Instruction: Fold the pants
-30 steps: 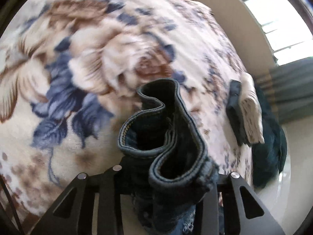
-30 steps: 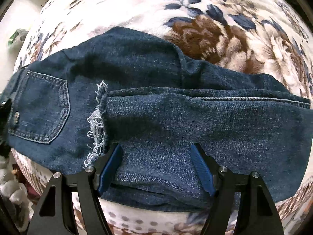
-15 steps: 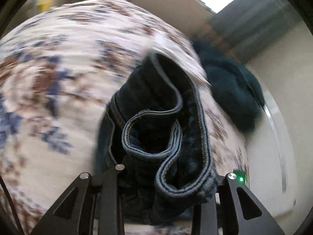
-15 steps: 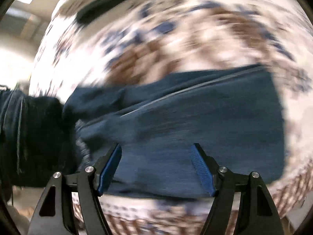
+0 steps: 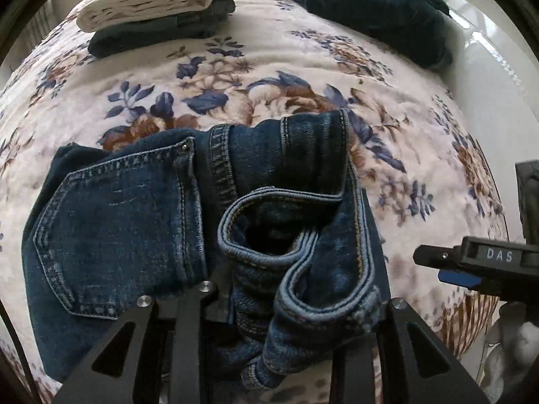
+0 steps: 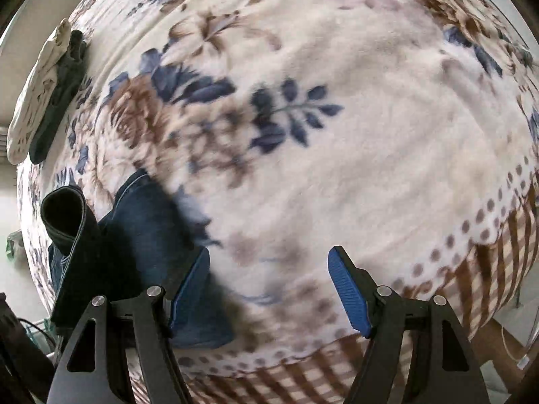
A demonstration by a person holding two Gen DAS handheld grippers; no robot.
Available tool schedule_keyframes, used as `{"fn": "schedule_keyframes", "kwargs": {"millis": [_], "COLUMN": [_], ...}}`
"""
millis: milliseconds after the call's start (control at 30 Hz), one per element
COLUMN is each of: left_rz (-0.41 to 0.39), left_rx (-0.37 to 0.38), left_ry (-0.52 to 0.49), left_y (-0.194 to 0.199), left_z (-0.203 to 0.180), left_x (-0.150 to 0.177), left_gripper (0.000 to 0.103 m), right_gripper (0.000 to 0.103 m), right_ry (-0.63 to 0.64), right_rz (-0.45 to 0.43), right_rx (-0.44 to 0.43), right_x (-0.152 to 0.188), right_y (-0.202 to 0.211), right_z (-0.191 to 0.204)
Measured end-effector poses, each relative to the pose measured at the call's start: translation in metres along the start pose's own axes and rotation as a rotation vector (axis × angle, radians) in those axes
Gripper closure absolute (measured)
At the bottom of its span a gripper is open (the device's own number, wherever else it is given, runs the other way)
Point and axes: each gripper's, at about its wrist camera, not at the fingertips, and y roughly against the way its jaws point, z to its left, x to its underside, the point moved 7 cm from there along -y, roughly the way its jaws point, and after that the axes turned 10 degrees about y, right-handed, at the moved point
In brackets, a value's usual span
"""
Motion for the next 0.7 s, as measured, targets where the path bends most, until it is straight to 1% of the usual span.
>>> {"fn": "schedule_keyframes", "kwargs": {"millis": [67, 100, 133, 167, 200, 233, 267, 300, 333, 400, 467, 533, 567, 633, 700], "left_rz": [0.013, 0.022, 0.028, 0.031, 0.039, 0.049, 0.047, 0.034, 0.026, -0.011, -0.048, -0.073, -0.08, -0.069, -0.068], "left_rx": [-0.027, -0.031, -0.028, -0.017, 0.015, 0.037, 0.051, 0.059, 0.049, 0.001, -0.052, -0.108, -0.136, -0.178, -0.205], "left_ry": [0.006, 0.004, 0.014, 0.028, 0.057, 0.086, 0.124, 0.158, 0.181, 0.218, 0.262, 0.313, 0.337, 0.389, 0.443], "left_y": [0.007, 0.014, 0.022, 0.031, 0.043, 0.048, 0.056, 0.067, 0.075, 0.094, 0.107, 0.113, 0.113, 0.111, 0.107], "left_z": [-0.001, -0.003, -0.002, -0.002, 0.0, 0.0, 0.004, 0.011, 0.019, 0.042, 0.07, 0.101, 0.116, 0.145, 0.169], "left_x": [-0.002, -0.002, -0.004, -0.001, 0.001, 0.005, 0.005, 0.004, 0.002, -0.002, -0.006, -0.01, -0.01, -0.008, -0.003], "left_gripper": [0.075, 0.071, 0.064, 0.056, 0.033, 0.005, 0.002, 0.003, 0.003, 0.002, 0.002, 0.002, 0.002, 0.002, 0.002], "right_gripper": [0.027, 0.027, 0.027, 0.028, 0.027, 0.028, 0.028, 0.028, 0.028, 0.028, 0.028, 0.028, 0.028, 0.028, 0.027], "right_ry": [0.015, 0.025, 0.032, 0.045, 0.062, 0.075, 0.095, 0.117, 0.13, 0.153, 0.158, 0.163, 0.161, 0.142, 0.16], "right_rz": [0.007, 0.012, 0.014, 0.013, 0.011, 0.011, 0.011, 0.018, 0.027, 0.054, 0.084, 0.141, 0.161, 0.213, 0.272], "right_rx": [-0.022, -0.044, -0.072, -0.122, -0.172, -0.207, -0.26, -0.313, -0.355, -0.454, -0.515, -0.561, -0.582, -0.665, -0.697], "right_x": [-0.006, -0.008, -0.008, -0.009, -0.011, -0.013, -0.015, -0.016, -0.015, -0.016, -0.013, -0.008, -0.006, 0.001, 0.015], "right_y": [0.001, 0.002, 0.003, 0.008, 0.013, 0.016, 0.02, 0.023, 0.025, 0.021, 0.011, -0.005, -0.01, -0.023, -0.039], "right_z": [-0.003, -0.002, 0.005, 0.013, 0.022, 0.031, 0.042, 0.054, 0.064, 0.087, 0.106, 0.12, 0.125, 0.138, 0.151]}}
